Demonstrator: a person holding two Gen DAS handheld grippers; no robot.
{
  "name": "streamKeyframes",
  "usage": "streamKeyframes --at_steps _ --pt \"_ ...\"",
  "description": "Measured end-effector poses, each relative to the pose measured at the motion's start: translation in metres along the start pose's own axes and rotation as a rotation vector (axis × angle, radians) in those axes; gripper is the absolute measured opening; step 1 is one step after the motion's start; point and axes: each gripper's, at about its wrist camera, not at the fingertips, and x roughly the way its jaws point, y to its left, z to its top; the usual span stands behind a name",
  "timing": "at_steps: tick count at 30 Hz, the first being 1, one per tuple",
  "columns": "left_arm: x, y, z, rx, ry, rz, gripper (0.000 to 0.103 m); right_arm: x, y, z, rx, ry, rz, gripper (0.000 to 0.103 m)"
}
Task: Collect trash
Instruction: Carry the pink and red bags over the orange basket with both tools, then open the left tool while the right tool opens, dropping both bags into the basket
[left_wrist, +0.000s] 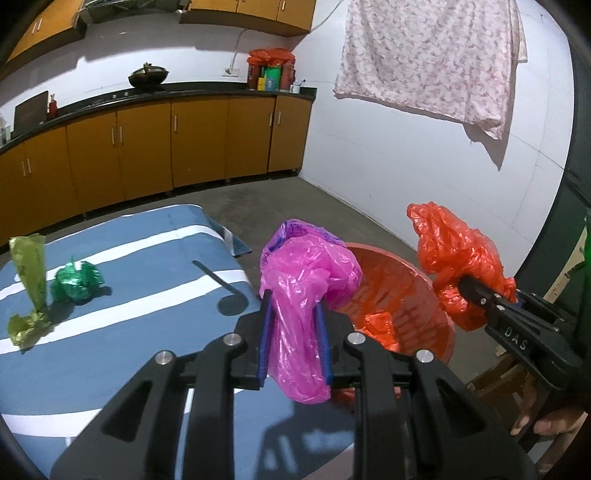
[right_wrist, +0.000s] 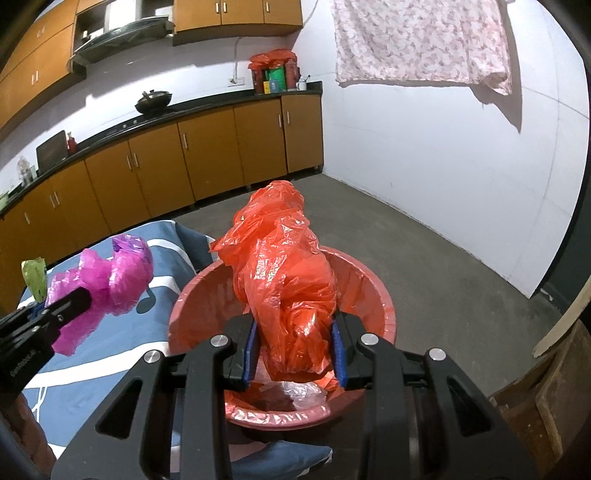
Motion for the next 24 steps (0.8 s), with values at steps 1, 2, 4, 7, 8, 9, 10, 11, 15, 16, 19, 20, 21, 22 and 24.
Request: streamKeyframes --at_steps 1,2,4,7,8,9,10,11,15,16,19,20,21,22,24 --pt "0.005 -0.003 0.0 0.0 0.006 -0.007 0.022 0.001 -0.002 0.001 0.006 0.001 0.0 0.032" --pt "0.008 -0.004 0.001 0.0 0.01 -0.012 0.022 0.003 -0.004 0.002 0.016 0.003 0.002 0.032" --pt "0.017 -0.01 0.003 0.003 0.019 -0.024 0.022 0.005 -0.008 0.005 0.031 0.002 0.002 0.032" --pt "0.03 -0.018 0.007 0.011 0.029 -0.043 0.022 0.009 -0.013 0.009 0.052 0.0 0.002 0.032" --pt "0.035 -0.022 0.008 0.014 0.033 -0.052 0.022 0.01 -0.015 0.011 0.06 -0.001 0.003 0.032" --pt "0.037 -0.024 0.008 0.016 0.034 -0.057 0.022 0.012 -0.016 0.012 0.066 -0.001 0.003 0.032" --pt "0.041 -0.027 0.009 0.02 0.037 -0.064 0.022 0.013 -0.018 0.013 0.071 -0.002 0.002 0.032" --pt "0.044 -0.029 0.009 0.024 0.039 -0.07 0.022 0.015 -0.02 0.014 0.079 -0.001 0.004 0.032" --pt "0.057 -0.037 0.008 0.038 0.055 -0.088 0.03 0.021 -0.025 0.01 0.11 0.002 0.029 0.04" --pt "0.059 -0.037 0.008 0.037 0.058 -0.087 0.035 0.022 -0.027 0.008 0.118 0.006 0.036 0.046" --pt "0.063 -0.03 0.004 0.02 0.061 -0.074 0.05 0.025 -0.031 0.004 0.128 0.02 0.049 0.055" --pt "0.063 -0.028 0.004 0.014 0.064 -0.071 0.052 0.025 -0.033 0.001 0.131 0.023 0.048 0.056" --pt "0.063 -0.023 0.002 0.004 0.067 -0.066 0.054 0.025 -0.034 0.001 0.133 0.025 0.047 0.059" --pt "0.063 -0.019 0.001 -0.002 0.069 -0.062 0.055 0.023 -0.035 -0.001 0.136 0.026 0.043 0.063" --pt "0.06 -0.009 -0.001 -0.014 0.065 -0.042 0.064 0.021 -0.036 -0.003 0.137 0.023 0.033 0.069"
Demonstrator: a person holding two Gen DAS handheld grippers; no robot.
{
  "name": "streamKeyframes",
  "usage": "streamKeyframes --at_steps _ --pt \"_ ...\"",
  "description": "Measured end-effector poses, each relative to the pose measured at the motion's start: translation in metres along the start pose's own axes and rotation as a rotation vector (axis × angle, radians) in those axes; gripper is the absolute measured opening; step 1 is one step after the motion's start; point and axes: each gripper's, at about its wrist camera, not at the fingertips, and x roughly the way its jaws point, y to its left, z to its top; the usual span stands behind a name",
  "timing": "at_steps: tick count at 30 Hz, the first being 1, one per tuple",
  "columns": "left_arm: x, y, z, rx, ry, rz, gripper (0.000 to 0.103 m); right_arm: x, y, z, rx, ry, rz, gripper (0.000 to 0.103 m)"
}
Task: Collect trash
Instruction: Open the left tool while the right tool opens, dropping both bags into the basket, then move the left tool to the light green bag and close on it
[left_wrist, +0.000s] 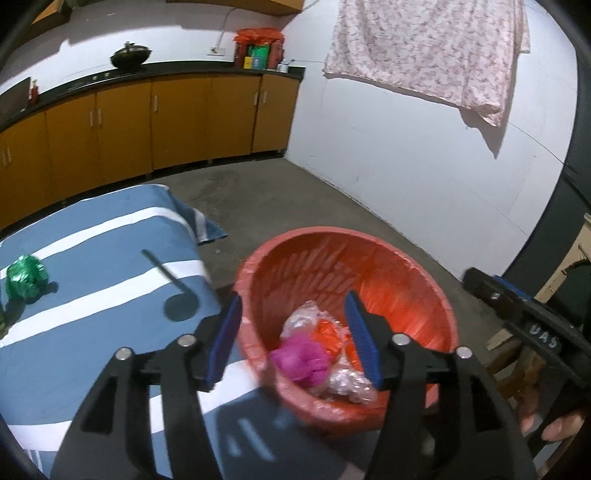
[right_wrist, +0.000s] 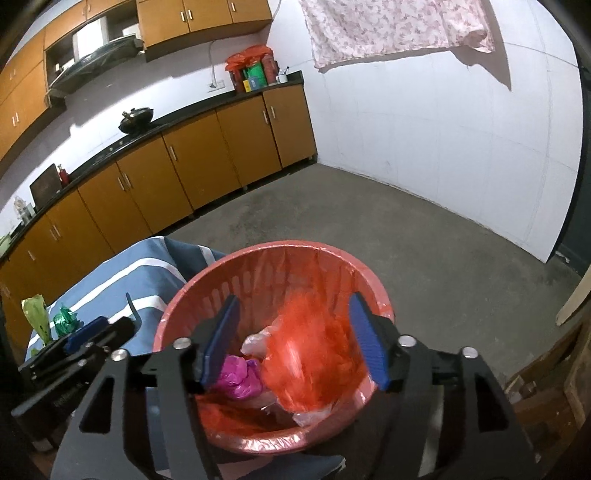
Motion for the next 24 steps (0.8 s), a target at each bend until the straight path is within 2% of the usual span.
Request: streamKeyframes --at_steps 6,10,24 --pt "-0.014 0.031 -0.012 -0.028 -0.002 0.084 0.079 -0.004 0.002 -0.002 -0.024 -0.002 -0.021 0.079" --pt "-0.025 0.054 -0.021 -0.046 -0.001 0.141 0.082 -0.006 0.013 -0.005 -0.047 -0.006 -0.012 0.084" --pt "-0.074 0.162 -0.052 -0.15 -0.012 0.383 0.086 -0.002 0.077 -0.019 -0.16 0.033 0.063 0.084"
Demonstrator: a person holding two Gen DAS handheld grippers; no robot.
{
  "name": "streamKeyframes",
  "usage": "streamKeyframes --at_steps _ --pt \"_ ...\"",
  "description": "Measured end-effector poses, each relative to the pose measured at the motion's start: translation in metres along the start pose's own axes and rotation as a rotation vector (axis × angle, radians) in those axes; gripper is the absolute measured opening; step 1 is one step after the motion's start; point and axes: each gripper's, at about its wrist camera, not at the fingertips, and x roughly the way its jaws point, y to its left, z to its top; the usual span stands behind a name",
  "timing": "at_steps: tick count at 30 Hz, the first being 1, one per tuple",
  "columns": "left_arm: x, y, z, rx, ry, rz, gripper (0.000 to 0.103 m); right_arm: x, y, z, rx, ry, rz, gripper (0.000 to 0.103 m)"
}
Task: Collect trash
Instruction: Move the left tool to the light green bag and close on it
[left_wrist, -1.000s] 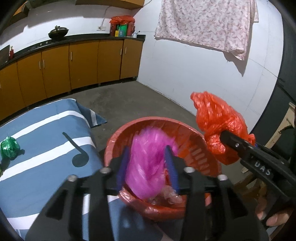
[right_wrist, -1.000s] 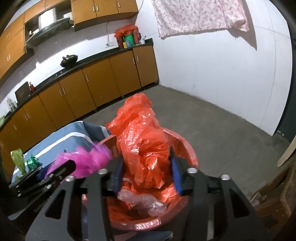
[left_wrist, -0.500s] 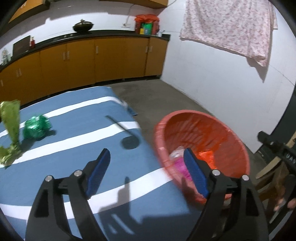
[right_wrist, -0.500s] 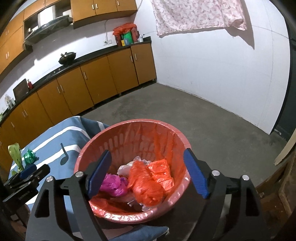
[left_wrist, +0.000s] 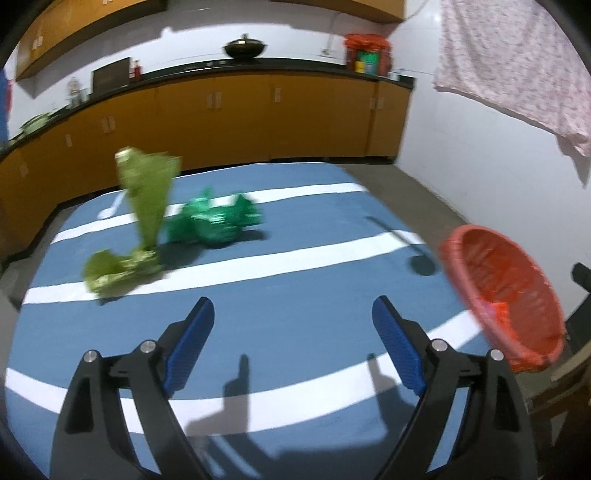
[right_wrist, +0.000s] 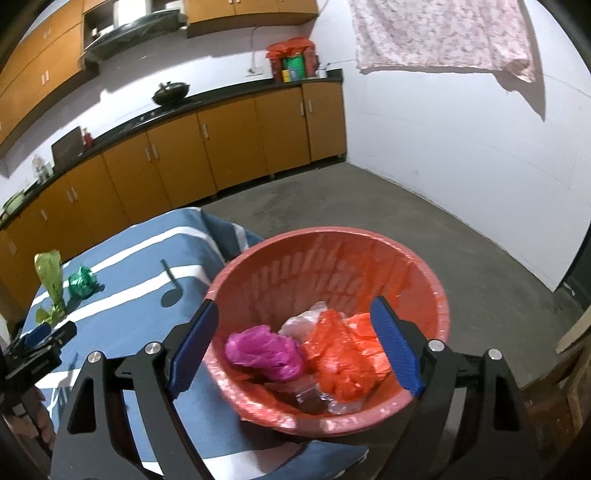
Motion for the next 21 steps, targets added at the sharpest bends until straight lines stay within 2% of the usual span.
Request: streamKeyframes --at_steps 5,11,14,21 --pt "-0.002 0.05 -0.002 -0.028 -0.018 0.13 0.086 0.004 0.015 -0.001 -0.023 0.014 0.018 0.084" --pt "-0.001 0.101 0.013 -0.087 -0.057 0.234 0.088 0.012 0.034 -0.004 -0.057 0.036 0.037 0.084" --pt "0.009 0.113 0.023 -0.089 -0.048 0.246 0.088 0.015 0.044 -0.005 -0.075 0.046 0.045 0.084" --pt "0.048 0.118 0.043 -0.038 0.013 0.214 0.088 0.023 0.054 -0.005 -0.102 0.064 0.048 0.084"
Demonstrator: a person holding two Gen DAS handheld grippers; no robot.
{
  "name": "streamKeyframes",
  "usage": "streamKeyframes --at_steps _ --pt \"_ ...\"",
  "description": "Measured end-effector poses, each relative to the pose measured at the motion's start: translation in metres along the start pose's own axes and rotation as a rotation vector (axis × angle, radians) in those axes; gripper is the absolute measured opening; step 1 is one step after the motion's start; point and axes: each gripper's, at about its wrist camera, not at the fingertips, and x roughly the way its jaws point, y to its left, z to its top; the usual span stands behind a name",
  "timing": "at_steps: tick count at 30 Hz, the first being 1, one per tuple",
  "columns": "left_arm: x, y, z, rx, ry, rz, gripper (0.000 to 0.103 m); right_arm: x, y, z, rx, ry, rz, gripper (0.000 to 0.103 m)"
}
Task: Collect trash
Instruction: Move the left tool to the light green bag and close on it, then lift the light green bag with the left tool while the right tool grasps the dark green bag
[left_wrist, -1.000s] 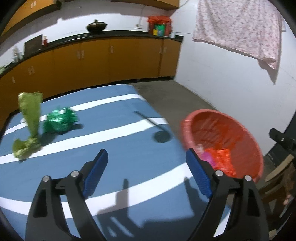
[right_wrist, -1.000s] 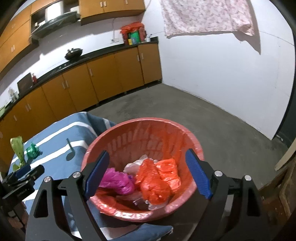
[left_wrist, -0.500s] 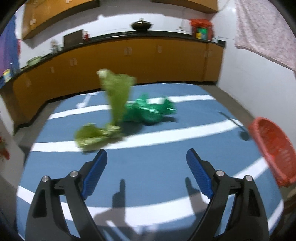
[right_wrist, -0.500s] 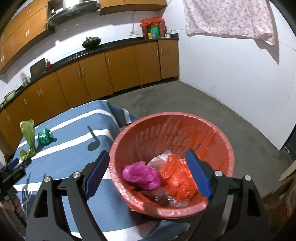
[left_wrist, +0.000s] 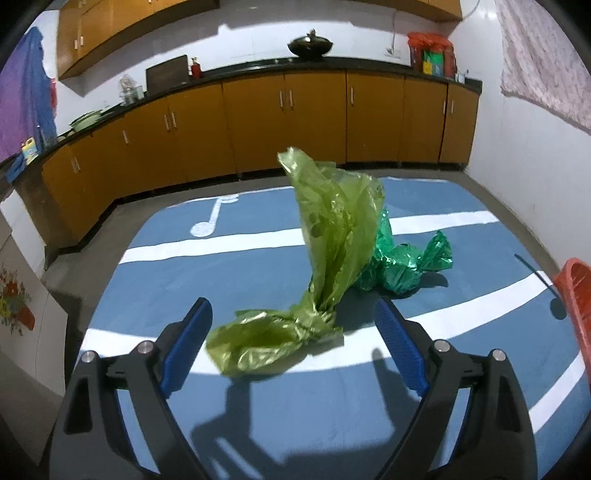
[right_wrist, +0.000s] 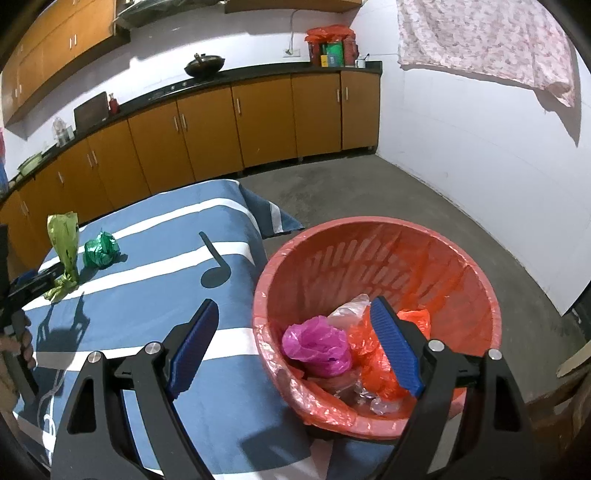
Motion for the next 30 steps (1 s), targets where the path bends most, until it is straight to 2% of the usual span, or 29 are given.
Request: streamKeyframes --at_steps 6,7,18,23,30 --pt "0.033 0.001 0.005 -0.022 0.073 -0.031 0.087 0.009 0.008 0.0 -0.014 0.02 0.003 0.084" --pt "0.038 0.002 0.004 -0.029 0.081 -0.033 0.084 0.01 0.01 0.0 -0.017 0.022 0.004 0.084" --pt "0.057 0.0 0.009 -0.023 0.139 -0.087 0.033 0.018 0.028 0.002 -0.042 0.037 0.025 0.084" --pt "0.058 0.003 0.008 -0.04 0.139 -0.092 0.025 0.019 0.036 0.003 -0.052 0.034 0.036 0.084" --pt "0.051 0.022 0.001 -0.077 0.134 -0.07 0.024 0.025 0.06 0.011 -0.074 0.032 0.088 0.084"
